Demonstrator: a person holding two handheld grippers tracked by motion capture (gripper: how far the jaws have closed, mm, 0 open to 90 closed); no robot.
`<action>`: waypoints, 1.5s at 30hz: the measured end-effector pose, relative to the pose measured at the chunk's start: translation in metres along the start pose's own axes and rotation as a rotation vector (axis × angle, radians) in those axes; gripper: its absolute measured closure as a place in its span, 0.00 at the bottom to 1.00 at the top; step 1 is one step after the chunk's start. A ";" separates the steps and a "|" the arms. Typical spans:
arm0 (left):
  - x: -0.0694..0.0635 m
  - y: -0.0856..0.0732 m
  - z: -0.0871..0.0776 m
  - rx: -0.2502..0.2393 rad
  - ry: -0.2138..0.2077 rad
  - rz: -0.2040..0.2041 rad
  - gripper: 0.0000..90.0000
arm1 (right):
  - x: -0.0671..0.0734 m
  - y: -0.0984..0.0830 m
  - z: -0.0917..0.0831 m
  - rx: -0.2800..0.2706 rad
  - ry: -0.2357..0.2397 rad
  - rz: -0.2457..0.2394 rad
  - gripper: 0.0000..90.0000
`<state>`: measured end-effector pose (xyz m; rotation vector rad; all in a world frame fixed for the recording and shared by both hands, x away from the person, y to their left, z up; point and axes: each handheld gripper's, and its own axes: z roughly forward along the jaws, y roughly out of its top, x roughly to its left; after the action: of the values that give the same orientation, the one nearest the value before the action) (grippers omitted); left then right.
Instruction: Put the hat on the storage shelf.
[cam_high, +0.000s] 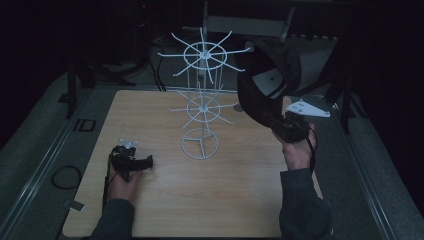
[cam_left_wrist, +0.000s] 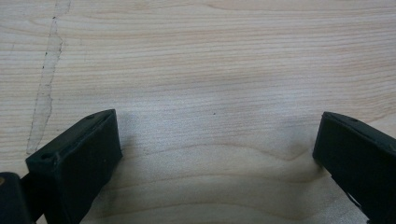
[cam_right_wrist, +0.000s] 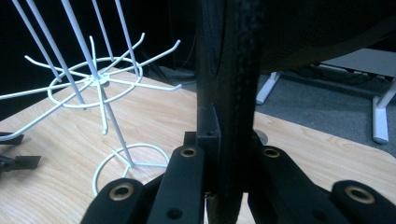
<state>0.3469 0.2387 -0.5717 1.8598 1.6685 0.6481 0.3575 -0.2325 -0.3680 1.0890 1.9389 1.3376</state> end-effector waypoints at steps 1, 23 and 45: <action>0.000 0.000 0.000 0.000 0.000 0.000 0.01 | 0.000 0.000 0.000 -0.002 0.000 -0.002 0.96; 0.000 0.000 0.000 -0.001 0.000 0.000 0.01 | 0.008 0.000 -0.004 -0.012 -0.025 -0.049 0.96; 0.000 0.000 0.000 -0.001 0.000 0.000 0.01 | 0.014 -0.008 -0.005 -0.017 -0.044 -0.097 0.96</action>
<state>0.3469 0.2387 -0.5718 1.8584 1.6683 0.6493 0.3437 -0.2243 -0.3732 0.9956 1.9197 1.2652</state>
